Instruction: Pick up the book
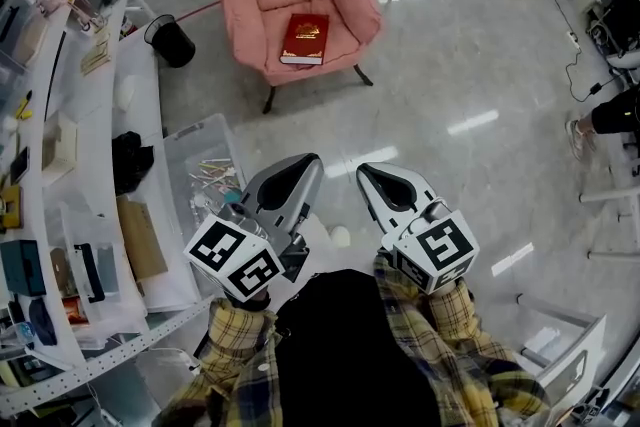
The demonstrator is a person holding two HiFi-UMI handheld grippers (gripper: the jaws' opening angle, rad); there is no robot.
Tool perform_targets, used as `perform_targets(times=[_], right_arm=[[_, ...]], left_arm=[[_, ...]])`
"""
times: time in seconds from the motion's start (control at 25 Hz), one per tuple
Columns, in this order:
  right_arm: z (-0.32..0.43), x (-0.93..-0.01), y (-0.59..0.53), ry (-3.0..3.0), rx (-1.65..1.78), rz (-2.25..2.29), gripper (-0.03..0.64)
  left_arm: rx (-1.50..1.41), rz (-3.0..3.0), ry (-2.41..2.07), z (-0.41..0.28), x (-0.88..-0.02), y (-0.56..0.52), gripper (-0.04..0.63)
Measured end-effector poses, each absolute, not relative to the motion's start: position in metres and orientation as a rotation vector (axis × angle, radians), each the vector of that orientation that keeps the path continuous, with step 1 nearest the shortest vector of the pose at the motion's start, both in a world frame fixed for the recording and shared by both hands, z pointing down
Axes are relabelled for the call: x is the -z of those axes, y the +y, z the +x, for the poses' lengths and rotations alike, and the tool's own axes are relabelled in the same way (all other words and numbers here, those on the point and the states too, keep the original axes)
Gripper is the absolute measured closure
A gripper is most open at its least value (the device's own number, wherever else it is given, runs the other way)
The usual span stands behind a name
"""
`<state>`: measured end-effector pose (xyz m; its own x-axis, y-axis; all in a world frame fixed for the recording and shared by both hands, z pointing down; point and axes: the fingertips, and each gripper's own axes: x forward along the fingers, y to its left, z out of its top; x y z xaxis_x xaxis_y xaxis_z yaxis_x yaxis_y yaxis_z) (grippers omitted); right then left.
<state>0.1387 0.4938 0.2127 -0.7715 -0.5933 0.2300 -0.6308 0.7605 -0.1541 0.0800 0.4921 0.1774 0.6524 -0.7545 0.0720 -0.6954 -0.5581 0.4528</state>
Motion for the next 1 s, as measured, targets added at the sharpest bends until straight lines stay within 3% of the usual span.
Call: perform_targets(times=[0.48,1.0], right_arm=[[0.12,-0.226,0.459,-2.762,-0.37,0.972,0.6],[0.066,-0.237,0.332,-2.681,-0.438,1.046,0.6]], left_arm=[[0.185,2.372,-1.17,0.042,-0.188,0.448,0.591],[0.142,2.405,-1.077,-0.011,-0.196,0.319,0.591]])
